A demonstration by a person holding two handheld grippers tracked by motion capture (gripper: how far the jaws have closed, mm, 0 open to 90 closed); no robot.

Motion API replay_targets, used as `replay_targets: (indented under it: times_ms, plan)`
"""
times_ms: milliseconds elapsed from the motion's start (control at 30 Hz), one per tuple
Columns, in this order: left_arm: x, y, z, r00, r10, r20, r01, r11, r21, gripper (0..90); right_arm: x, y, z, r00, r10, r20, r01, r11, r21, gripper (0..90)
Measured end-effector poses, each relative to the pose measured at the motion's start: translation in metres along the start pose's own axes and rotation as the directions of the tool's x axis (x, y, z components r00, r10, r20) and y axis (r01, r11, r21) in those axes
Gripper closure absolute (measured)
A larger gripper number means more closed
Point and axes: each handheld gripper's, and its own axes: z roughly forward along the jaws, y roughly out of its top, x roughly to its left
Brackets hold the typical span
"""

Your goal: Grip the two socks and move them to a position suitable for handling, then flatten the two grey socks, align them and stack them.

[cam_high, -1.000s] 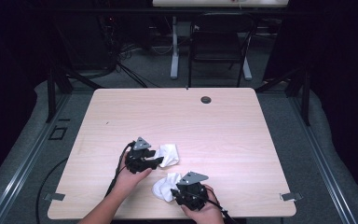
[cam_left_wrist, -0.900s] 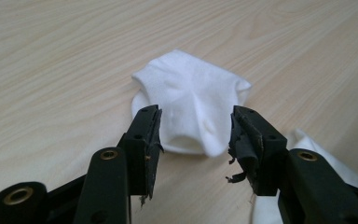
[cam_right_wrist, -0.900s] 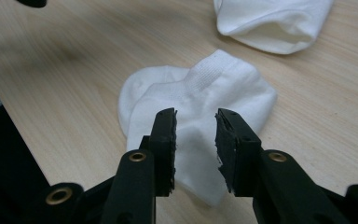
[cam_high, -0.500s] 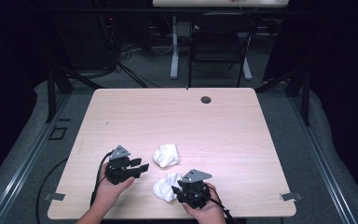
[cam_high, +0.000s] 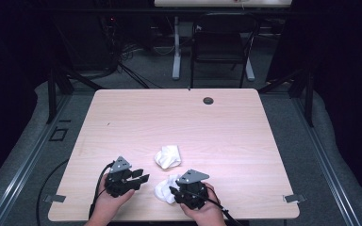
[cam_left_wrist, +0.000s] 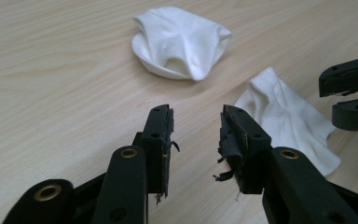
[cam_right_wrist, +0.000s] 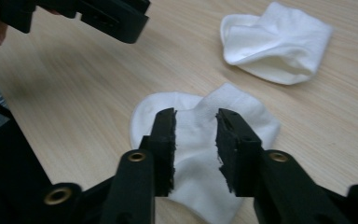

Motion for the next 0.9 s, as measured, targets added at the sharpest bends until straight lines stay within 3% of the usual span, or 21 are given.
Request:
replay_targets:
  times_ms: [100, 300, 400, 533, 900]
  plan:
    - [-0.005, -0.002, 0.008, 0.9996, 0.028, 0.005, -0.028, 0.9991, 0.032, 65.4, 0.004, 0.001, 0.005, 0.9993, -0.029, -0.022, 0.03, 0.999, 0.024, 74.2]
    - [-0.012, -0.005, 0.014, 0.9985, 0.046, 0.028, -0.048, 0.9974, 0.054, 67.5, 0.009, 0.002, 0.012, 0.998, -0.044, -0.046, 0.045, 0.998, 0.034, 70.9]
    - [-0.015, -0.006, 0.015, 0.998, 0.051, 0.038, -0.053, 0.9968, 0.059, 71.0, 0.013, 0.003, 0.019, 0.9961, -0.078, -0.041, 0.08, 0.996, 0.051, 72.2]
    - [-0.017, -0.007, 0.017, 0.9968, 0.064, 0.048, -0.067, 0.9953, 0.069, 73.4, 0.015, 0.005, 0.023, 0.9954, -0.09, -0.034, 0.091, 0.994, 0.053, 72.4]
    - [-0.017, -0.009, 0.02, 0.9964, 0.064, 0.056, -0.068, 0.9944, 0.081, 76.2, 0.02, 0.005, 0.035, 0.9953, -0.095, -0.022, 0.096, 0.993, 0.062, 67.8]
